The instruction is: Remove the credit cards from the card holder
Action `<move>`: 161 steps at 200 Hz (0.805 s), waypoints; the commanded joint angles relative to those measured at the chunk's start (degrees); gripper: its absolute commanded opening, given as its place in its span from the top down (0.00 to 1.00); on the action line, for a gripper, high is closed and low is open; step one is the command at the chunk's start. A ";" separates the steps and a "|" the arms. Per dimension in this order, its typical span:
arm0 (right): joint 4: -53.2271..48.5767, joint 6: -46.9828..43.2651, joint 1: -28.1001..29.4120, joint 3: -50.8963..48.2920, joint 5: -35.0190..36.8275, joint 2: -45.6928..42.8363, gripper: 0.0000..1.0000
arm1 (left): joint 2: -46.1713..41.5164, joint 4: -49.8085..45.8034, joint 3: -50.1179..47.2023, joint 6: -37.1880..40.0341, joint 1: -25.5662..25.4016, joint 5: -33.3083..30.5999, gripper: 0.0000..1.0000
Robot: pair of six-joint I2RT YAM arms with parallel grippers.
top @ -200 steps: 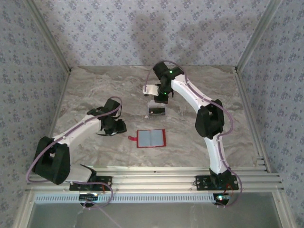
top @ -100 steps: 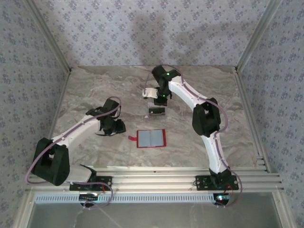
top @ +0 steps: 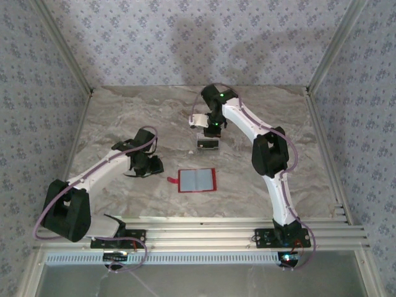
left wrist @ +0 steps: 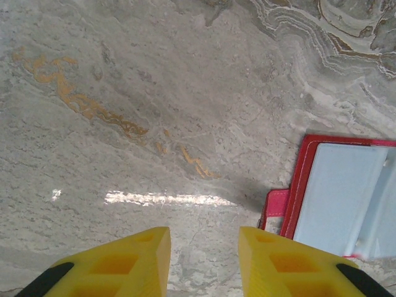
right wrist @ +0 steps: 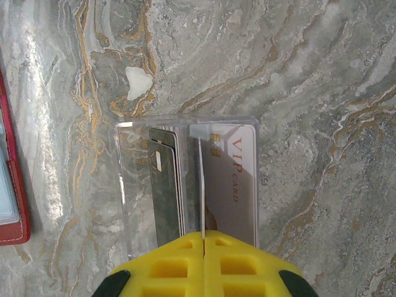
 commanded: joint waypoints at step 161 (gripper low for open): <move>21.95 9.14 -5.29 -29.07 2.57 -24.18 0.00 | 3.13 3.65 4.00 4.56 0.41 -9.61 0.00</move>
